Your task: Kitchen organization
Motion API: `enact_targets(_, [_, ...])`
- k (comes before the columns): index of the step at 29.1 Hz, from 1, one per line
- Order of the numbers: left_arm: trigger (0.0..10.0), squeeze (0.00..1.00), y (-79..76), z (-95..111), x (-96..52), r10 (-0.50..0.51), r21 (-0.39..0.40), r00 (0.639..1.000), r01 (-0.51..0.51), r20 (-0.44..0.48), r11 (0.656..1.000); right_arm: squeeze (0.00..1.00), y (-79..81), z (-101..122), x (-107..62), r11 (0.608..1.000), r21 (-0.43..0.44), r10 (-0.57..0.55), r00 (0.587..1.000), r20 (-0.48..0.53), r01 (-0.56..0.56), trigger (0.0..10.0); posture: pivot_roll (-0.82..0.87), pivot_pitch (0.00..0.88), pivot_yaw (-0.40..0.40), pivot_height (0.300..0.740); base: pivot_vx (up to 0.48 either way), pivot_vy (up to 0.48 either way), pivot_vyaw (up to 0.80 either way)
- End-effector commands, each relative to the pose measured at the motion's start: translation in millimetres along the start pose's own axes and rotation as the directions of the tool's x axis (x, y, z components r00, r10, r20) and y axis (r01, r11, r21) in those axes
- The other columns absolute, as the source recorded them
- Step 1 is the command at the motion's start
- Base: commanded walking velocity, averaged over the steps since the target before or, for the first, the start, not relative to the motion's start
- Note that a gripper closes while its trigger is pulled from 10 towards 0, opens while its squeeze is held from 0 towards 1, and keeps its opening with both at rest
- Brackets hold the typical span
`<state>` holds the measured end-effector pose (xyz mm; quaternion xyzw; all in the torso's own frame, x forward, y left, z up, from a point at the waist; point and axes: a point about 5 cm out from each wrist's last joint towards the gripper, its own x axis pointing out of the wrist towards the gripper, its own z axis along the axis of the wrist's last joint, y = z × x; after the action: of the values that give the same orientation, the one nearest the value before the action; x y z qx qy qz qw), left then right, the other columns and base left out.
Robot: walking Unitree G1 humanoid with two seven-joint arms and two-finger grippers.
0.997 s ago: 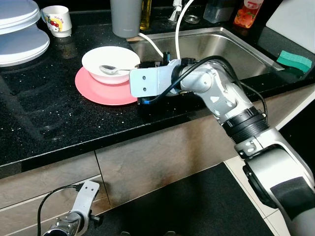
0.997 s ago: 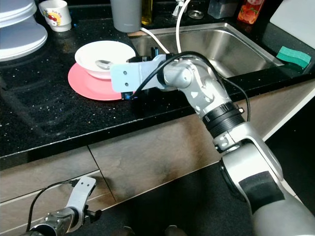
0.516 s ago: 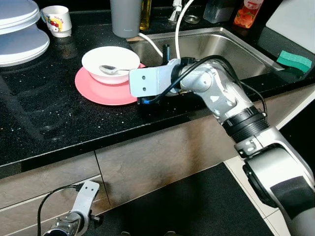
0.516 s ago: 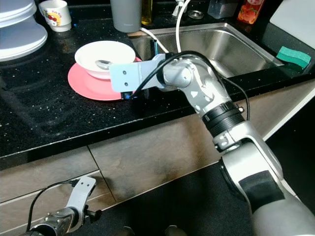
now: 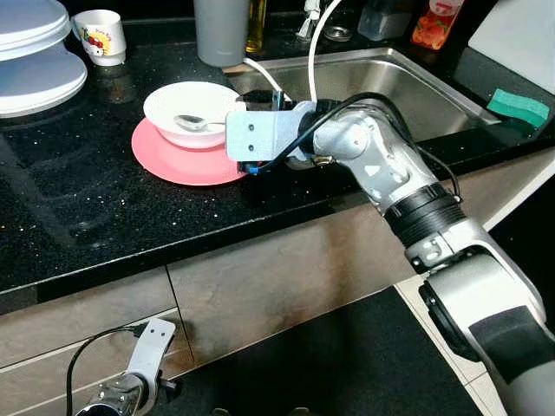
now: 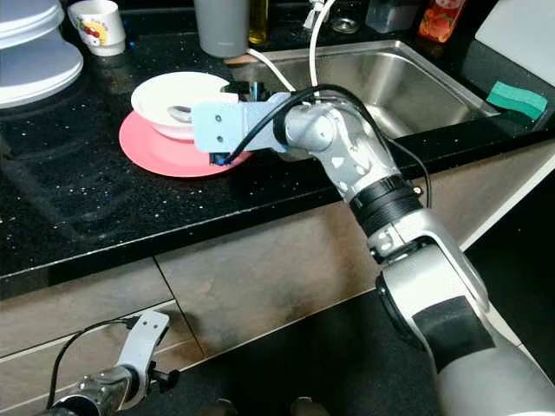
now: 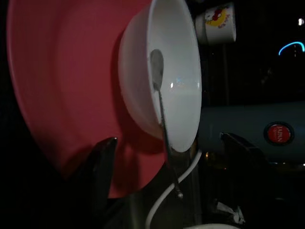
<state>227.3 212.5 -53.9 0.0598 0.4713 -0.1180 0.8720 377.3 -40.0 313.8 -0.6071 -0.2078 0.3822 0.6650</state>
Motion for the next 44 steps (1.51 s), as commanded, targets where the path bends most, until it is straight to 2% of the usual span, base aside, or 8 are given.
enact_targets(1, [10.0,0.0,-5.0,-6.7,1.2,-0.01,-0.009,1.0,0.01,-0.018,1.0,0.0,-1.6,-2.2,-0.2,0.999,-0.04,0.01,1.0,-0.025,-0.011,10.0,-0.01,0.168,-0.097,0.74,0.0,0.0,0.0])
enact_targets(4, [10.0,0.0,-5.1,-6.6,1.2,-0.01,-0.009,1.0,0.009,-0.017,1.0,0.0,-1.7,-3.5,-0.5,0.999,-0.047,0.026,0.999,-0.035,-0.028,10.0,-0.01,0.169,-0.097,0.74,0.0,0.0,0.0])
enact_targets(5, [10.0,0.0,-5.0,-6.6,1.2,-0.01,-0.009,1.0,0.009,-0.017,1.0,0.0,-2.0,-3.3,-0.5,0.998,-0.048,0.029,0.999,-0.034,-0.03,9.0,-0.01,0.169,-0.097,0.74,0.0,0.0,0.0])
enact_targets(6, [10.0,0.0,-5.0,-6.6,1.2,-0.01,-0.009,1.0,0.009,-0.017,1.0,0.0,-2.0,-3.3,-0.5,0.998,-0.048,0.029,0.999,-0.034,-0.03,9.0,-0.01,0.169,-0.097,0.74,0.0,0.0,0.0])
enact_targets(7, [10.0,0.0,-5.0,-6.6,1.2,-0.01,-0.008,1.0,0.01,-0.017,1.0,0.0,-2.2,-3.4,-0.4,0.998,-0.05,0.03,0.999,-0.033,-0.032,0.0,-0.01,0.169,-0.097,0.74,0.0,0.0,0.0])
enact_targets(35, [10.0,0.0,-4.9,-6.0,1.3,-0.007,-0.008,1.0,0.006,-0.015,1.0,0.0,-12.5,2.9,-2.5,0.997,-0.076,-0.013,1.0,0.02,0.014,0.0,-0.01,0.167,-0.096,0.74,0.0,0.0,0.0])
enact_targets(41, [10.0,0.0,-4.8,-6.1,1.3,-0.006,-0.007,1.0,0.006,-0.016,1.0,0.0,-23.3,9.1,-6.4,0.996,-0.059,-0.067,0.995,0.07,0.071,0.0,-0.01,0.163,-0.093,0.74,0.0,0.0,0.0])
enact_targets(44, [10.0,0.0,-4.6,-6.5,1.1,-0.007,-0.005,1.0,0.007,-0.018,1.0,0.0,-33.5,13.9,-11.6,0.993,-0.04,-0.105,0.988,0.11,0.11,0.0,-0.01,0.157,-0.09,0.74,0.0,0.0,0.0])
